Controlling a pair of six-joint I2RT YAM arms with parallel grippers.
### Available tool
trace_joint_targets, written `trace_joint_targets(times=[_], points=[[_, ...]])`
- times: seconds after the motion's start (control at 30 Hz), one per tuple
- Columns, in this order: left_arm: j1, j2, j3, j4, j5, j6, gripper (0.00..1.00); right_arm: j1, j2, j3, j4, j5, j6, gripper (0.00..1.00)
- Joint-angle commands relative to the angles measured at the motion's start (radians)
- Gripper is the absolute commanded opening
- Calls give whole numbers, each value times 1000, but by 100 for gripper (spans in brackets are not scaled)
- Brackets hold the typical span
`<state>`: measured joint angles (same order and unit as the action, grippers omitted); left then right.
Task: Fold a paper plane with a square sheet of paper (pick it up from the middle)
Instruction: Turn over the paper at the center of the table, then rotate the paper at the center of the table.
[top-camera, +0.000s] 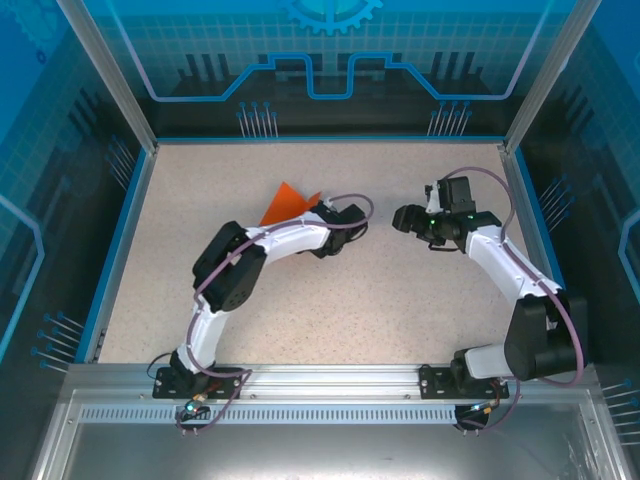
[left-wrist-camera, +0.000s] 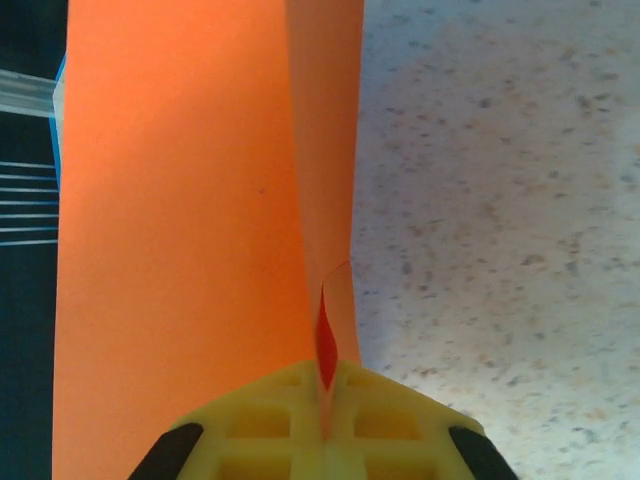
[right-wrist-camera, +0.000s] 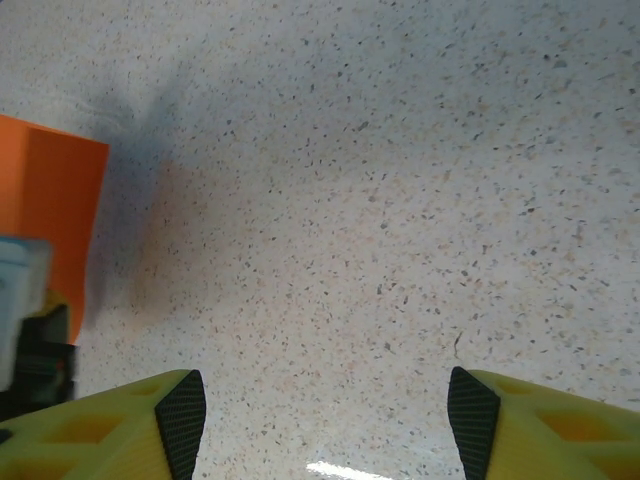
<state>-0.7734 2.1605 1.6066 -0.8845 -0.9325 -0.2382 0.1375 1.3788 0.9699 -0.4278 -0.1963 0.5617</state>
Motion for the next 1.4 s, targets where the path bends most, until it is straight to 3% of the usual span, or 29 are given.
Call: trace_joint_targets(times=[0.0,0.3,0.53,0.8,0.93,1.07,1.37], points=[[-45,68,61,-37,-56,-55,4,-25,-20,-19,-29,6,12,69],[-96,118,53,-16,93,-152,9,-35,-23,-18,-40,8,15,69],[-102,-16,12,78,390,-196,38,-34,-10,-4,-47,2,18,69],[-82,-281,-46,184,659,-273,64,-29,42,48,-53,-50,0,69],[-6,-393,-129,240,766,-339,70,16,92,101,-62,-72,-19,66],[116,-497,-263,309,832,-421,80,122,179,179,-62,-80,-15,59],[347,-669,-505,322,788,-510,98,434,510,419,-38,-70,45,37]])
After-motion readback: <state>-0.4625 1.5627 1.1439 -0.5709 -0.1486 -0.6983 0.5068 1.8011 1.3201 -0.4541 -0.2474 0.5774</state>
